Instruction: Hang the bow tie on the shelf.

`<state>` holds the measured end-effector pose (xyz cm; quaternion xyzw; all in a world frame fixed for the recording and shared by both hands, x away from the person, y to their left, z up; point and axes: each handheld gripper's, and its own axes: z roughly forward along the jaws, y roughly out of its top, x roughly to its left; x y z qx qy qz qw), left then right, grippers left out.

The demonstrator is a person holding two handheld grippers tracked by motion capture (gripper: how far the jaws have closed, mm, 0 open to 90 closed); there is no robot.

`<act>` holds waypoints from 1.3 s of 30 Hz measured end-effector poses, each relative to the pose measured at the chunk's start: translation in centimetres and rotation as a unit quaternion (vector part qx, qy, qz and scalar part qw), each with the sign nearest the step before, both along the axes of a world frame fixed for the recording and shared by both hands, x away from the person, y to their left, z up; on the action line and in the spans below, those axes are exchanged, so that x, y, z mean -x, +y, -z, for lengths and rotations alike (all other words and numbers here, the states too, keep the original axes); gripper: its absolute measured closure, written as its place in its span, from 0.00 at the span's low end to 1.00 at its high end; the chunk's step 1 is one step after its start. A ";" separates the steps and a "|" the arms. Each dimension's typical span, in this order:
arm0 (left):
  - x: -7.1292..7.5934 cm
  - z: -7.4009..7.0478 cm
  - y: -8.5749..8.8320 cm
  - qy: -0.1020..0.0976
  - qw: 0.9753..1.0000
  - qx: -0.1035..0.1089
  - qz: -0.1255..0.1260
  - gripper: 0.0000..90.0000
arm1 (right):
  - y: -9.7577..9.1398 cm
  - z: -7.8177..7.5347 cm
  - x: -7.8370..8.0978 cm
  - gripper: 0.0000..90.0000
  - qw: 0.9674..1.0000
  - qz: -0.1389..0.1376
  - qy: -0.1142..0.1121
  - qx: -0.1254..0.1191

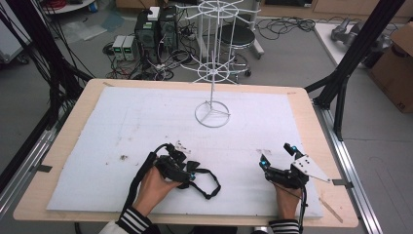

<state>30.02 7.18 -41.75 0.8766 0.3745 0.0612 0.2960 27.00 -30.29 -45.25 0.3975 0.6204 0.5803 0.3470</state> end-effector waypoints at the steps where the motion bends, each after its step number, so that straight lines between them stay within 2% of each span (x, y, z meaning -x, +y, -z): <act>1: -0.1 0.2 -0.1 0.002 1.000 -0.002 -0.004 0.56 | 0.0 0.0 0.0 0.03 1.000 0.000 0.000 -0.001; 13: -0.2 0.4 -0.4 0.003 1.000 -0.016 -0.007 0.65 | 0.0 0.0 0.0 0.03 1.000 0.000 0.000 -0.001; 22: 0.3 0.3 -1.5 -0.028 0.998 -0.053 0.003 0.68 | 0.0 0.0 0.0 0.03 1.000 0.000 -0.001 0.000; 29: 0.3 0.3 -1.5 -0.025 0.998 -0.051 0.004 0.74 | 0.0 0.0 0.0 0.03 1.000 0.000 -0.001 -0.001; 33: 0.3 0.3 -1.5 -0.026 0.998 -0.050 0.008 0.82 | 0.0 0.0 0.0 0.03 1.000 0.001 0.000 -0.001; 39: 0.5 0.2 -1.5 -0.037 0.998 -0.048 0.017 0.84 | 0.0 0.0 0.0 0.03 1.000 0.001 0.000 -0.001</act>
